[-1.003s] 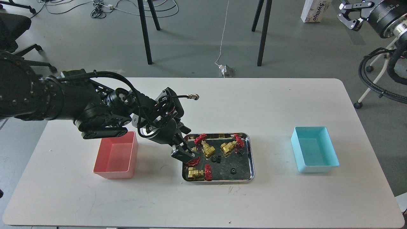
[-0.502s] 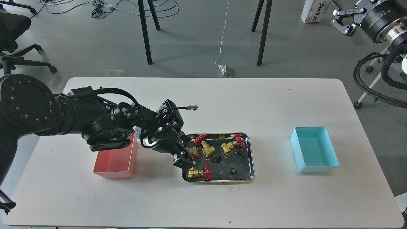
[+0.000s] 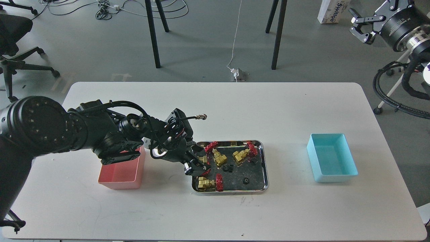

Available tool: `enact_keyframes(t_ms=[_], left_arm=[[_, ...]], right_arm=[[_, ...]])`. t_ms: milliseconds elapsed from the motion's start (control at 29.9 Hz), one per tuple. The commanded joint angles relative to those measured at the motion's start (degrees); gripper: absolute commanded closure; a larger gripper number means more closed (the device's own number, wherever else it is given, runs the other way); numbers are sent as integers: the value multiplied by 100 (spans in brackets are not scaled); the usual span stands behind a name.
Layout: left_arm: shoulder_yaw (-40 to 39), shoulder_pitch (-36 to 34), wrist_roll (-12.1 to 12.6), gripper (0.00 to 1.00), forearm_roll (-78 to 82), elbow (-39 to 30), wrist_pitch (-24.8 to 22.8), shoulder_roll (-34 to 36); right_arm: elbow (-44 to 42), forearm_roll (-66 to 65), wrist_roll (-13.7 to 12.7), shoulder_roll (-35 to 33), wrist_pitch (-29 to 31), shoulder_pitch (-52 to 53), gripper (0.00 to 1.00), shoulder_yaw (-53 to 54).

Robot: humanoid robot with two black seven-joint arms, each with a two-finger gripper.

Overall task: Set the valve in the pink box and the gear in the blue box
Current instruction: 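Close the left gripper on the brass valve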

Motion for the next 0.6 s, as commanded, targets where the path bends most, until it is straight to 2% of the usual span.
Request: enact_keyframes(t_ms=[0, 167, 401, 569], left_arm=[[14, 26, -1, 32, 52, 4, 74, 7], [14, 35, -1, 37, 61, 4, 136, -2], [31, 18, -1, 66, 79, 4, 162, 7], [23, 18, -1, 79, 140, -14, 276, 16]], right_arm=[[1, 0, 5, 0, 0, -47, 0, 9], [1, 0, 5, 9, -17, -82, 0, 9], [-8, 0, 5, 9, -17, -109, 0, 9], [-8, 0, 5, 9, -17, -144, 0, 9]])
